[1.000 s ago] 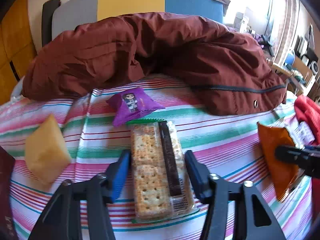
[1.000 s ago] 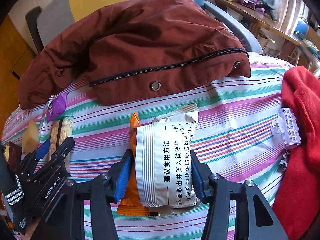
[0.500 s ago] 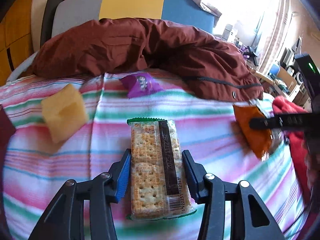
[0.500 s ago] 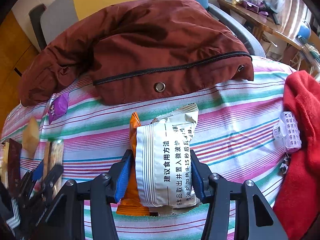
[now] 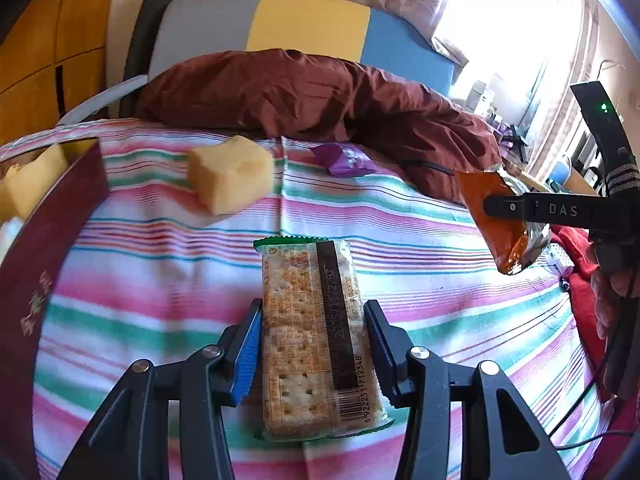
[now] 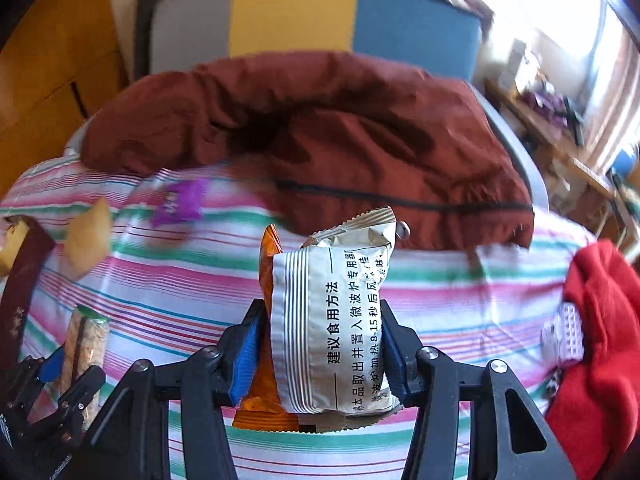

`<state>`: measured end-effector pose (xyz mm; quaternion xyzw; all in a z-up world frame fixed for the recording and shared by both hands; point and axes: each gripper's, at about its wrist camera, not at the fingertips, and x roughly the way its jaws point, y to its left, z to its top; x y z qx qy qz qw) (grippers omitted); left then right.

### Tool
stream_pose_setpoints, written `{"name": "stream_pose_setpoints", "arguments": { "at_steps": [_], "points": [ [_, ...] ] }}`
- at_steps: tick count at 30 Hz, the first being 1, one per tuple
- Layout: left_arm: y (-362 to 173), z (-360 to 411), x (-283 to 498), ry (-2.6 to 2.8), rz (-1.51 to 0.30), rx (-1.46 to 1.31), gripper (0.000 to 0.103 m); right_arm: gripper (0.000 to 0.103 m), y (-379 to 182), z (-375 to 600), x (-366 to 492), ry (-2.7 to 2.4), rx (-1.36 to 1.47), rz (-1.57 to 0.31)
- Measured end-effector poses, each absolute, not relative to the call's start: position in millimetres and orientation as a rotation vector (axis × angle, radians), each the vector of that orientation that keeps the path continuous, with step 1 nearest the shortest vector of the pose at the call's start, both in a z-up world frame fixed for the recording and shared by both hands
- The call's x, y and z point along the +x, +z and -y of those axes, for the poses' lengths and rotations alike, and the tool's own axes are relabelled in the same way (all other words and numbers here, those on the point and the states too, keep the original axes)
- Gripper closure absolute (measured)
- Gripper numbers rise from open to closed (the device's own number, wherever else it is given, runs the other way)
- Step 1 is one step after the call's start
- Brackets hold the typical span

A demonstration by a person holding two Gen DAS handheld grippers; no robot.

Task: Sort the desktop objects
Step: 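Carry the cracker packet and snack bag over the gold tray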

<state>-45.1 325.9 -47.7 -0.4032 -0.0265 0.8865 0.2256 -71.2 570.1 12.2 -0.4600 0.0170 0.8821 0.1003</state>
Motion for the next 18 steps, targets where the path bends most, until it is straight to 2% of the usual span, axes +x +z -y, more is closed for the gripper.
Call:
{"name": "stream_pose_setpoints", "arguments": {
  "at_steps": [11,18],
  "points": [
    [-48.2,-298.9,-29.0,2.47,0.138,-1.091,0.054,0.05,26.4,-523.2,-68.7,2.682,-1.232,0.225],
    [-37.3,-291.3,-0.2,2.45,0.062,-1.032,0.054,0.05,32.4,-508.7,-64.7,2.696,-1.152,0.347]
  ]
}}
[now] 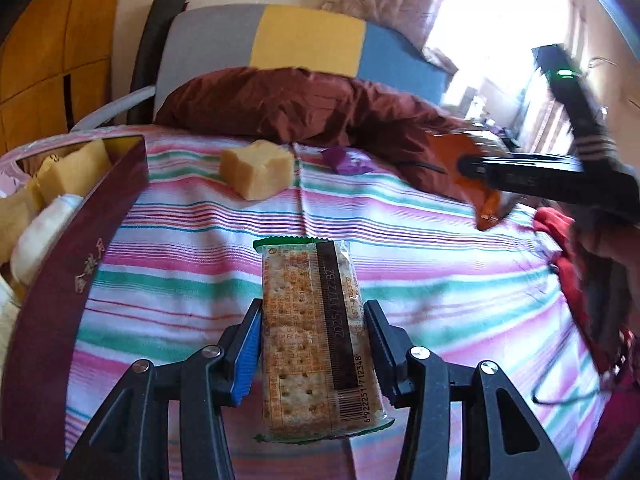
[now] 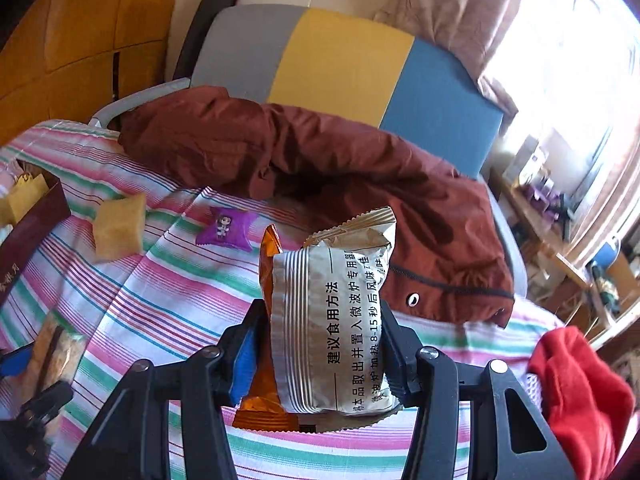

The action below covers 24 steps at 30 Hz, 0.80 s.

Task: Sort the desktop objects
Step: 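Carry the cracker packet and snack bag over the gold tray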

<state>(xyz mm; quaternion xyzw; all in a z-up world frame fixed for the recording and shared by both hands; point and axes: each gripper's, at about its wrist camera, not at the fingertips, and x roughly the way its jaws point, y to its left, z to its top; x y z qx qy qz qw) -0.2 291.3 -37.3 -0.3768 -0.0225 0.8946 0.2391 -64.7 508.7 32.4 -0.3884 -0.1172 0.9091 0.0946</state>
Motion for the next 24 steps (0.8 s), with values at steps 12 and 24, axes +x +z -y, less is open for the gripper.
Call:
{"name": "stream_pose_setpoints", "arguments": {
  "at_steps": [12,24],
  "points": [
    [8.0,-245.8,68.2,2.348,-0.044,-0.863,0.054,0.05,24.1,-467.7,-57.6,2.596,-1.001,0.778],
    [25.8,-160.6,78.6,2.441,-0.058,-0.839,0.054,0.05,15.6,-395.7,-27.0,2.684,-1.087,0.971]
  ]
}}
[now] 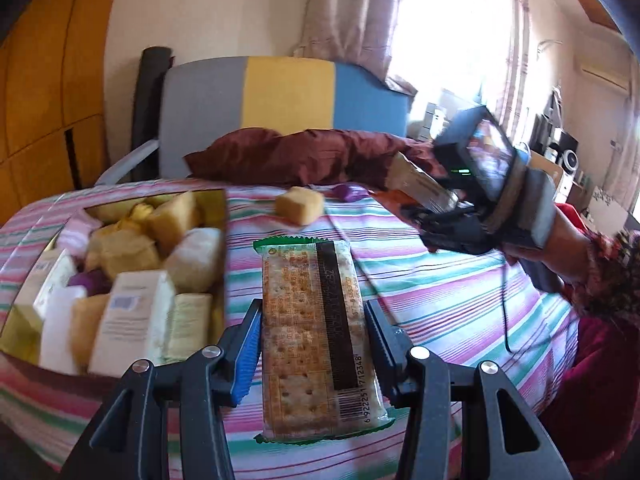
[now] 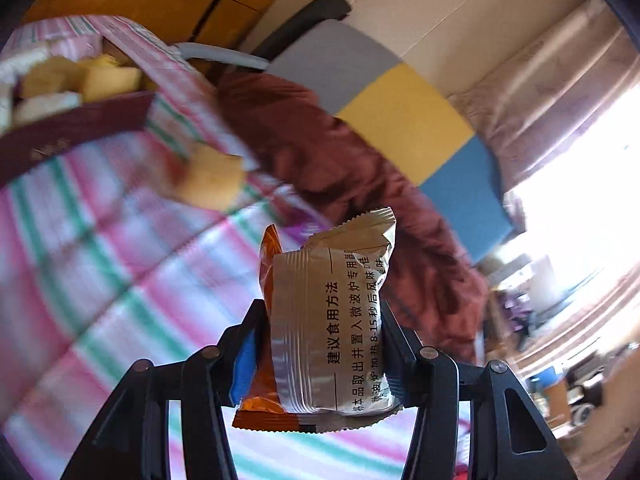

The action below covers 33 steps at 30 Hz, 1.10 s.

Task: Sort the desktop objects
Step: 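Carry the cracker packet and snack bag over the gold tray, then open both tools to drop the cracker packet and snack bag into the tray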

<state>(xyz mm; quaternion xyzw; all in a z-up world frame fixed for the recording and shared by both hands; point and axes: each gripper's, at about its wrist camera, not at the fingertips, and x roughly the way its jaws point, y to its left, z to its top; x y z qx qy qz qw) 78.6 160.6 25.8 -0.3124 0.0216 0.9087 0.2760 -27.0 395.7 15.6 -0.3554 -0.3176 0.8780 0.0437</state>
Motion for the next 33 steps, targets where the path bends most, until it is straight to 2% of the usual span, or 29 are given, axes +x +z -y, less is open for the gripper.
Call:
{"name": "stream_pose_setpoints", "arguments": {
  "at_steps": [4,8,11,20,26,29,30,33],
  "points": [
    [30.6,-133.2,67.6,2.473,0.002,-0.85,0.054,0.05,26.9,-373.4,-16.0,2.809,-1.187,0.749],
    [42.2,-99.7,50.5,2.527,0.091,-0.832,0.054,0.05,45.5,-343.5,-13.7,2.961,-1.253,0.444],
    [47.8,-75.0,35.7,2.577,0.136,-0.833,0.054,0.05,53.0,-316.5,-13.8,3.025,-1.277,0.335],
    [29.7,-7.7,-34.2,2.695,0.25,-0.974,0.054,0.05,68.9,-238.7,-36.7,3.135,-1.342,0.196],
    [9.3,0.0,-80.7,2.675,0.271,-1.142,0.053,0.05,58.5,-200.5,-69.6,3.125,-1.439,0.089],
    [7.7,2.2,-91.0,2.669,0.292,-1.206,0.048,0.048,44.1,-188.0,-91.0,3.089,-1.489,0.021],
    [9.3,3.4,-91.0,2.676,0.296,-1.206,0.044,0.043,41.0,-186.3,-95.7,3.078,-1.487,0.0],
    [15.2,8.6,-83.3,2.683,0.311,-1.165,0.044,0.031,42.5,-187.4,-99.3,3.106,-1.446,-0.045]
  ]
}}
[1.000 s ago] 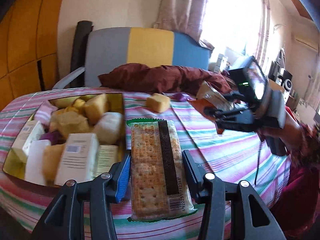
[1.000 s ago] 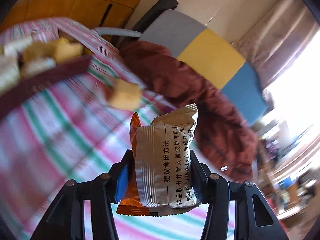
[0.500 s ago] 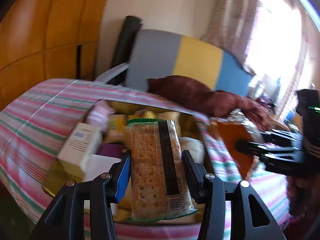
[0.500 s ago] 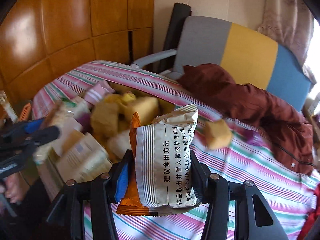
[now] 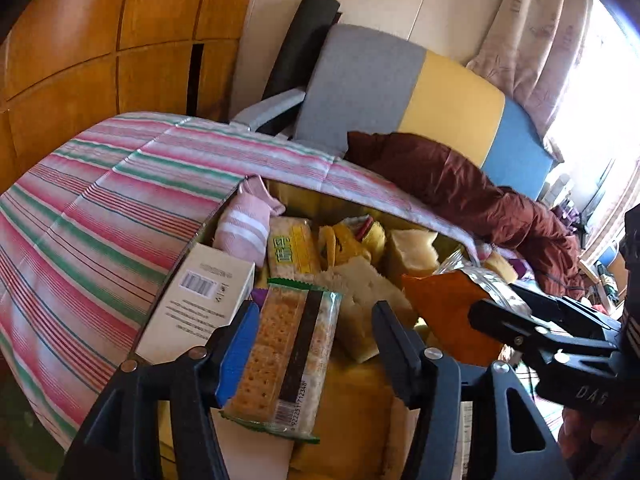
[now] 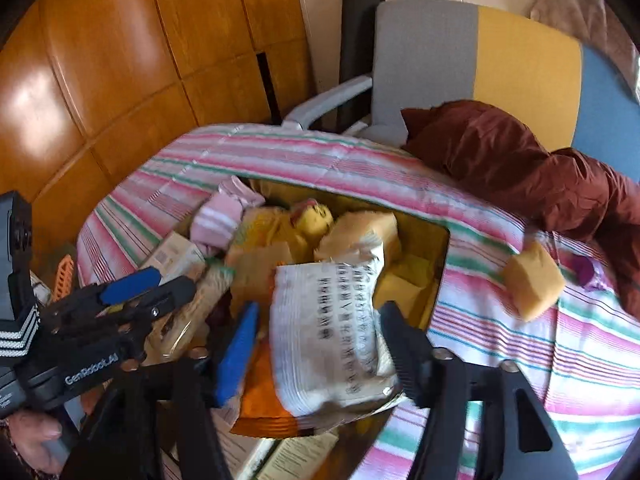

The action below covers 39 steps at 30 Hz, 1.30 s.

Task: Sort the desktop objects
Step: 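Open both tools to drop the cracker packet and snack bag into the tray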

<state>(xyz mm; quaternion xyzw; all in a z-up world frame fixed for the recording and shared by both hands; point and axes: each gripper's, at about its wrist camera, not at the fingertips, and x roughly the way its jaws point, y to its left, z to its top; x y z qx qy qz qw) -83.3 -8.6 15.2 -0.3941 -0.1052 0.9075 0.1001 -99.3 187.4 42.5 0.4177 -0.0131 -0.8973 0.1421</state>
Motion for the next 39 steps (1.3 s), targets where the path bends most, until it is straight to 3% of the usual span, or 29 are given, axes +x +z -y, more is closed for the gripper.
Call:
{"name": "stream_pose_setpoints", "arguments": {
  "at_steps": [4,5,7,13,19,26,28,31,35,39],
  "points": [
    [15.5,22.8,-66.8,2.687,0.398,-1.139,0.044,0.034,55.1,-195.8,-84.3,-2.6,1.134,0.05],
    [13.4,27.4,-62.3,2.693,0.437,-1.137,0.044,0.047,56.6,-198.5,-78.3,-2.602,1.129,0.027],
    [7.3,35.0,-53.3,2.714,0.508,-1.146,0.044,0.064,55.7,-202.3,-73.7,-2.596,1.149,-0.007],
    [-5.7,44.5,-39.3,2.712,0.628,-1.19,0.044,0.066,49.4,-192.4,-80.2,-2.557,1.15,-0.036],
    [0.0,36.4,-32.3,2.716,0.582,-1.179,0.044,0.064,37.6,-170.6,-109.2,-2.586,1.163,-0.101],
    [10.8,28.5,-18.8,2.729,0.542,-1.125,0.044,0.061,42.0,-217.8,-96.9,-2.526,1.081,0.255],
    [12.4,26.3,-16.4,2.736,0.553,-1.114,0.044,0.062,45.3,-226.4,-86.0,-2.553,1.053,0.283],
    [13.9,18.8,-14.4,2.726,0.559,-1.109,0.044,0.078,42.4,-224.1,-82.4,-2.557,1.113,0.252],
    [18.0,7.9,-10.0,2.721,0.516,-1.105,0.044,0.083,28.4,-203.8,-90.5,-2.529,1.177,0.174],
    [22.9,-1.7,-3.3,2.732,0.449,-1.099,0.044,0.08,13.1,-197.8,-95.2,-2.531,1.187,0.198]
  ]
}}
